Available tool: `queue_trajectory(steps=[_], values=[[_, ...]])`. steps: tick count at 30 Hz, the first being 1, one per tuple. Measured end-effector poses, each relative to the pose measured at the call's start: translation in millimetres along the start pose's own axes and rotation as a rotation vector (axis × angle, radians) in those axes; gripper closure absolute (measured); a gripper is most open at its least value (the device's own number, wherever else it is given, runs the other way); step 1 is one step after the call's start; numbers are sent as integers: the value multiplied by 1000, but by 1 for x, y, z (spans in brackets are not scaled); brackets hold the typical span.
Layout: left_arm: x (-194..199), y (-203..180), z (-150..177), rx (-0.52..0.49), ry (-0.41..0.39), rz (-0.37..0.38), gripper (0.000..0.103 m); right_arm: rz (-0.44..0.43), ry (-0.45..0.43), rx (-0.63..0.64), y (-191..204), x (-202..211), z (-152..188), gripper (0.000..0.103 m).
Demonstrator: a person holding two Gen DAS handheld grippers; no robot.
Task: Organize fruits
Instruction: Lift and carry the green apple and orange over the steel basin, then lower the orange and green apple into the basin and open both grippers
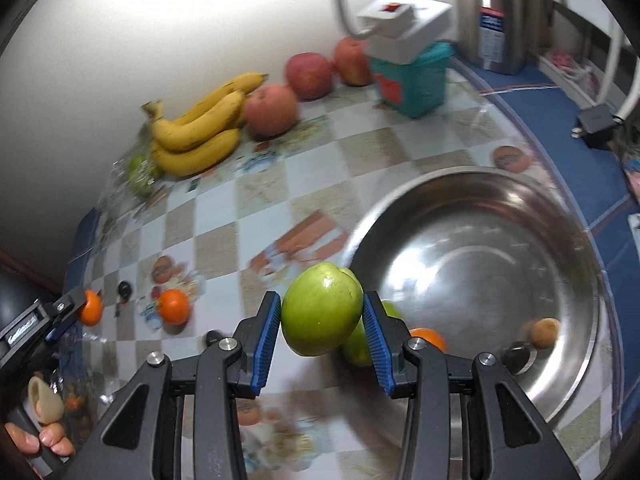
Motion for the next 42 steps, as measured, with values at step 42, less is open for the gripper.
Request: queue_trajectory(steps=[42], values=[[-11, -237, 95, -539, -6, 266, 67, 112, -73, -313, -145, 27, -9, 59]])
Point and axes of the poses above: each gripper's, at about its wrist camera, not at the fingertips, and x roughly against the way its jaws point, y to its left, z to its underside, the point moved 3 cm from there along -x, roughly the way its jaws point, and after that the axes turned 5 degrees about -z, right-handed, at the moved point
